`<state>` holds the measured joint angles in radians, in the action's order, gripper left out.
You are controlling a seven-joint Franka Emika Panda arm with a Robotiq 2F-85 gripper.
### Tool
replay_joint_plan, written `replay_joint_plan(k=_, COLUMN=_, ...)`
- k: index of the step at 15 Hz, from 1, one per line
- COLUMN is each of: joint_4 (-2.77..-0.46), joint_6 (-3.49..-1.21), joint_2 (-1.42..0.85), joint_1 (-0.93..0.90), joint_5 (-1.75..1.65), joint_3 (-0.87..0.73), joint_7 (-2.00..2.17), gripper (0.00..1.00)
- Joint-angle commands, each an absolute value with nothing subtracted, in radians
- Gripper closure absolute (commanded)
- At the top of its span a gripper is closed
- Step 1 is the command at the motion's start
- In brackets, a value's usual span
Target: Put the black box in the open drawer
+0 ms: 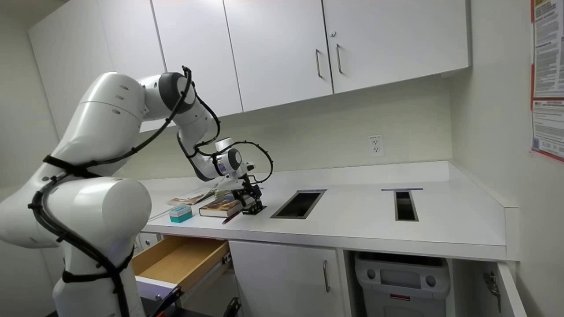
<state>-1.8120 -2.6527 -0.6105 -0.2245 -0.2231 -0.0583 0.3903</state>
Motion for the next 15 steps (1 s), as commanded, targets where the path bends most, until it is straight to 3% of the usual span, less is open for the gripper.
replay_joint_plan(k=1, joint_4=-1.78, joint_6=-2.657, joint_2=-0.632, joint_1=-0.23, joint_5=-0.194, joint_3=-0.069, joint_7=0.372, gripper=0.42)
replay_joint_plan(k=7, joint_4=-1.766, joint_6=-2.651, joint_2=-0.633, joint_1=-0.229, joint_5=-0.18, joint_3=-0.071, joint_7=0.372, gripper=0.85)
replay_joint_plan(k=15, joint_4=-1.877, joint_6=-2.614, joint_2=-0.473, joint_1=-0.221, joint_5=-0.172, joint_3=-0.047, joint_7=0.335, gripper=0.88)
